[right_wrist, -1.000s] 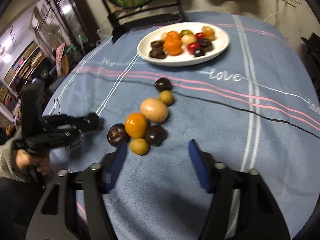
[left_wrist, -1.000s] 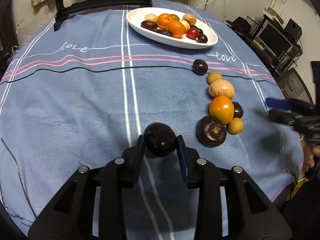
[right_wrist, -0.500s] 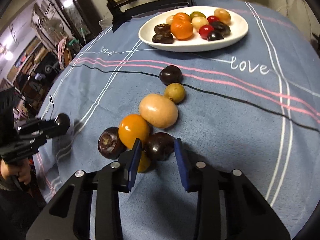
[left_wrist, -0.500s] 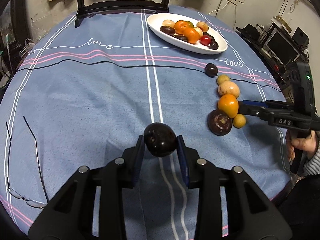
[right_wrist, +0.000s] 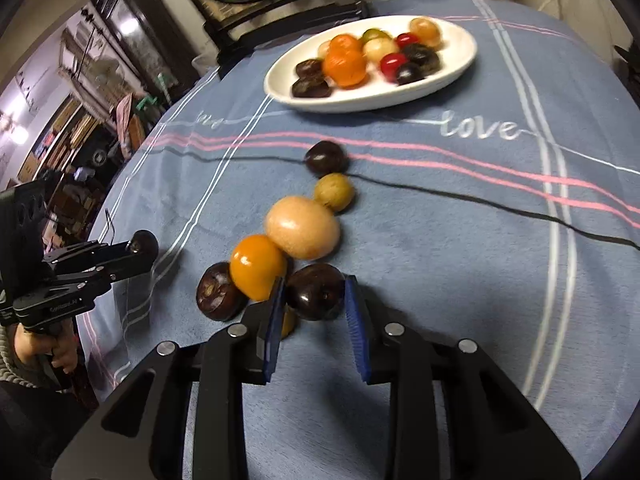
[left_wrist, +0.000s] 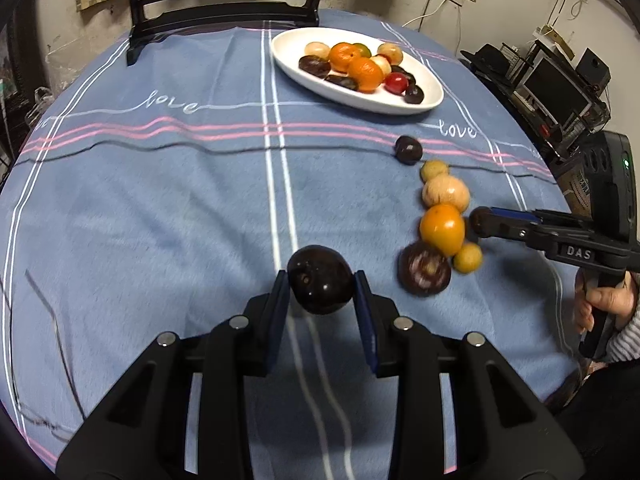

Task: Organize fruits
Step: 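Grasp a dark brown fruit with the right tool while the left tool holds the purple fruit, then carry both dark fruits onto the white plate and open both tools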

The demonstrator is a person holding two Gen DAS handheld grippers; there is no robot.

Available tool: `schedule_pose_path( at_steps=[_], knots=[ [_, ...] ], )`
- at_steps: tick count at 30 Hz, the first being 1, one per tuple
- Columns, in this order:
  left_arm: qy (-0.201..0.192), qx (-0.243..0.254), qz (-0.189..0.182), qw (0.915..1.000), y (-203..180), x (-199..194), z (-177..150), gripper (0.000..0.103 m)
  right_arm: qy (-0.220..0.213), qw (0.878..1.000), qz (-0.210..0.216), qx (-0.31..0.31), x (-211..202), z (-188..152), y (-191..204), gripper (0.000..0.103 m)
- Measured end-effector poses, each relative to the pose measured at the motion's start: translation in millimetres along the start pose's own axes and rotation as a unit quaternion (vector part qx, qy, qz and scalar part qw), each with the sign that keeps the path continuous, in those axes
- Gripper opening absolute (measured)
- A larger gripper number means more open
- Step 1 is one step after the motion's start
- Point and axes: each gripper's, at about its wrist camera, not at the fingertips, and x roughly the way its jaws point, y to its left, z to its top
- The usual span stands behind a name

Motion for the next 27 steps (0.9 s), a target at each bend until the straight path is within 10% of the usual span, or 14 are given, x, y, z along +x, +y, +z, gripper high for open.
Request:
schedule_pose_path(
  at_steps=[17, 27],
  knots=[
    [-0.047, 0.056, -0.033, 0.9968, -30, 54, 164, 0.033, -0.074, 0.997, 0.0, -0.016, -9, 118, -13, 0.03],
    [-0.03, 0.054, -0.035, 0.9975, -30, 99, 187, 0.033, -0.061, 0.997, -0.009, -0.05, 38, 154, -13, 0.032]
  ],
)
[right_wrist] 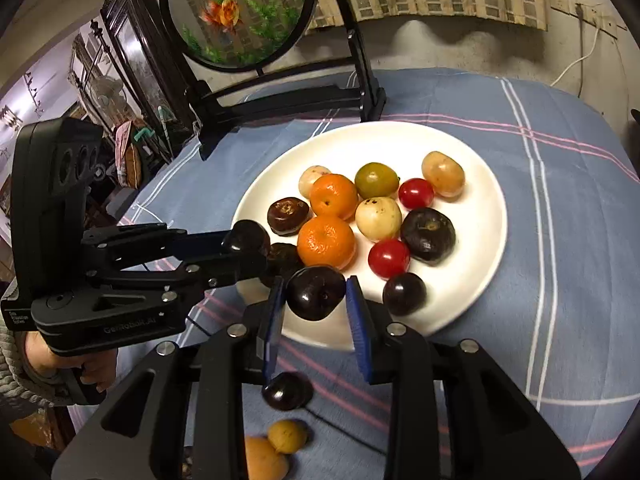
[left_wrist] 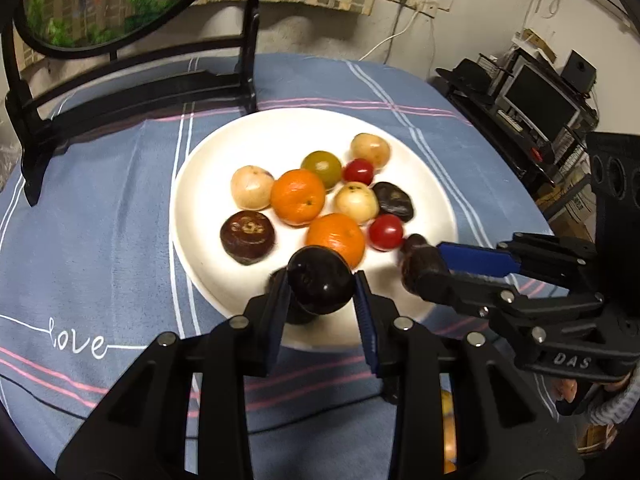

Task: Organize fruits
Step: 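Carry both dark fruits onto the white plate and open both tools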

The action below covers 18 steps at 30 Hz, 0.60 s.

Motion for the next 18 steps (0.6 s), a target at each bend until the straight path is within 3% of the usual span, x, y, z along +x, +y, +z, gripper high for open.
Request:
schedule_pose_path(
  at_steps=[4, 5, 6, 7, 11, 12, 13, 18],
  knots=[
    [0.001, -0.009, 0.005, 0.9999, 11, 12, 11, 0.033, -0.004, 1.0, -0.011, 0.004, 2, 2, -3, 0.033],
    [0.0, -0.008, 0.007, 0.9999, 11, 14, 14, 0.033, -0.01, 1.0, -0.009, 0.007, -1, 1, -4, 0.046],
    [0.0, -0.007, 0.009, 0.9999, 12, 16, 17, 0.033, -0.017, 1.0, -0.018, 0.011, -4, 0, -5, 0.073],
    [0.0, -0.007, 0.01, 0.9999, 13, 19, 21, 0.033, -0.027, 0.999, -0.028, 0.01, -9, -2, -5, 0.076],
    [0.009, -0.002, 0.009, 0.9999, 15, 26, 29, 0.034, -0.059, 0.998, -0.028, 0.018, -26, -6, -6, 0.076],
    [0.01, -0.001, 0.011, 0.9999, 15, 27, 30, 0.041, -0.059, 0.998, -0.025, 0.028, -31, -8, -9, 0.076],
    [0.007, -0.002, 0.013, 0.9999, 14, 26, 30, 0.054, -0.058, 0.997, -0.022, 0.037, -34, -10, -11, 0.076],
    [-0.014, -0.024, 0.022, 0.9994, 19, -2, 25, 0.061, -0.056, 0.996, -0.012, 0.066, -55, -33, -15, 0.076]
  ],
)
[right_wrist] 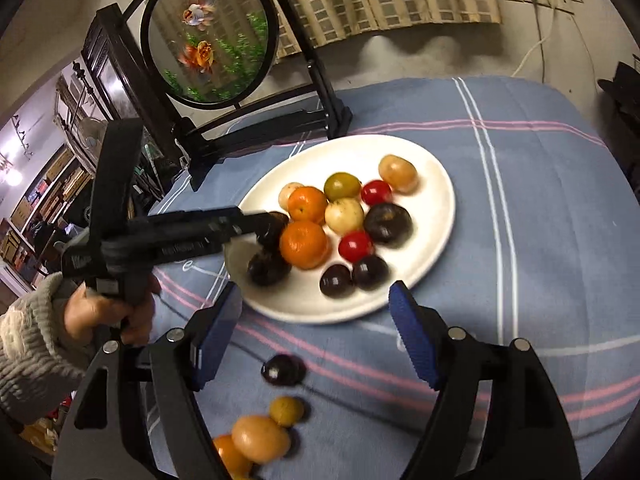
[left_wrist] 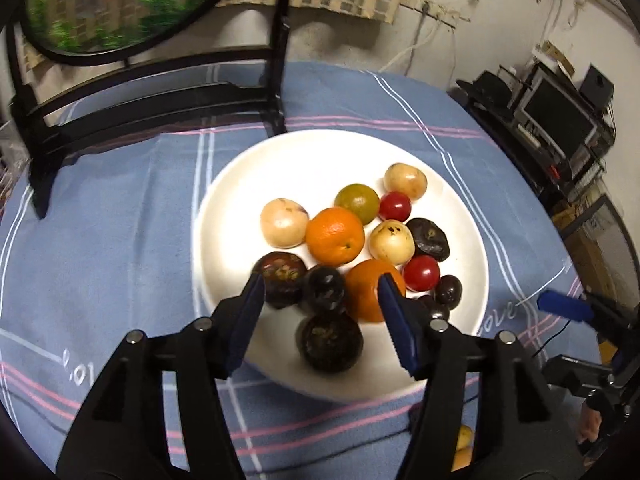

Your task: Organize fruits

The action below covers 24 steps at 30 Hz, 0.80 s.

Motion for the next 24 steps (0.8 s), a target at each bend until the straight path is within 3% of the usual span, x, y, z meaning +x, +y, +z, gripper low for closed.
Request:
schedule_pose_path(
  at_steps=[5, 11, 15, 21, 24],
  knots=[
    [-0.01, -0.018, 0.007, 0.9998, 7, -48, -35, 0.065, 0.006, 1.0, -0.006, 0.002, -24, -23, 3, 0.076],
    [0.028, -0.005, -0.001, 0.9996, -9, -88, -118, 0.066, 0.018, 0.999, -0.004, 0.039, -56, -67, 0, 0.077],
    [0.054, 0.017, -0.019, 0.9982, -32, -94, -162, 0.067, 0.028, 0.998, -0.002, 0.064, -72, -90, -2, 0.078],
    [0.066, 0.059, -0.034, 0.9955, -58, -89, -191, 0.067, 0.025, 0.998, -0.005, 0.056, -92, -100, 9, 0.078],
    [0.07, 0.066, -0.036, 0.9947, -64, -82, -195, 0.067, 0.023, 0.999, -0.014, 0.044, -101, -103, 13, 0.089]
  ],
)
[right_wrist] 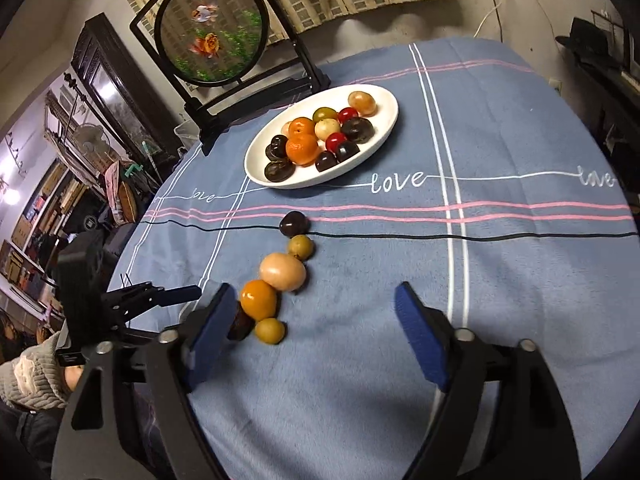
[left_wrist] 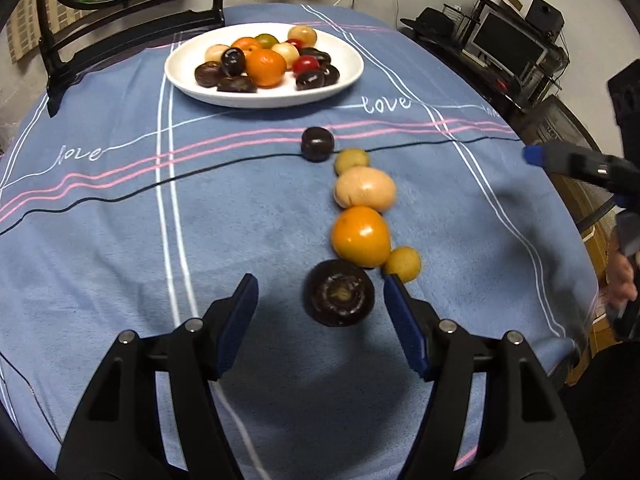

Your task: Organize fruits

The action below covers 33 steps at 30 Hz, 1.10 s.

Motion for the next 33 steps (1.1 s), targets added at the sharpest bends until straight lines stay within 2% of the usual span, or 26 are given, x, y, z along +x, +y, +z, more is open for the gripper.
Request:
schedule_pose_path(
  at_steps=[6, 8, 10, 18, 27, 28, 31, 32, 33],
  knots=[
    [0.014, 0.008, 0.008, 0.9998, -6, 18, 0, 0.067, -0.019, 1.0, -0.019, 0.006, -19, -6, -8, 0.09],
    [0.015, 0.003, 0.003, 0.9999, -2, 22, -2, 0.064, -0.025, 0.999, -0.023, 0.012, -23, -7, -12, 0.09],
    [0.017, 0.0, -0.008, 0.9998, -2, 24, -2, 0.043, -0.029, 0.999, -0.025, 0.016, -26, -8, -14, 0.09],
    [0.011, -0.01, -0.001, 0.9999, 5, 17, -6, 0.043, -0.019, 1.0, -0.021, 0.007, -19, -12, -9, 0.09],
    [-0.006, -0.054, 0.028, 0.9981, 35, -16, -25, 0.043, 0.037, 0.994, -0.012, -0.103, 24, -18, 41, 0.089],
    [-0.008, -0.059, 0.032, 0.9977, 38, -20, -28, 0.043, 0.042, 0.993, -0.012, -0.114, 30, -20, 46, 0.086],
    [-0.014, -0.076, 0.043, 0.9961, 49, -32, -37, 0.043, 0.063, 0.986, -0.013, -0.153, 49, -25, 61, 0.062],
    [-0.016, -0.083, 0.047, 0.9954, 53, -36, -41, 0.043, 0.069, 0.984, -0.01, -0.164, 56, -28, 65, 0.048],
    [-0.018, -0.087, 0.049, 0.9948, 56, -39, -43, 0.043, 0.08, 0.982, -0.007, -0.17, 63, -30, 67, 0.046]
  ],
)
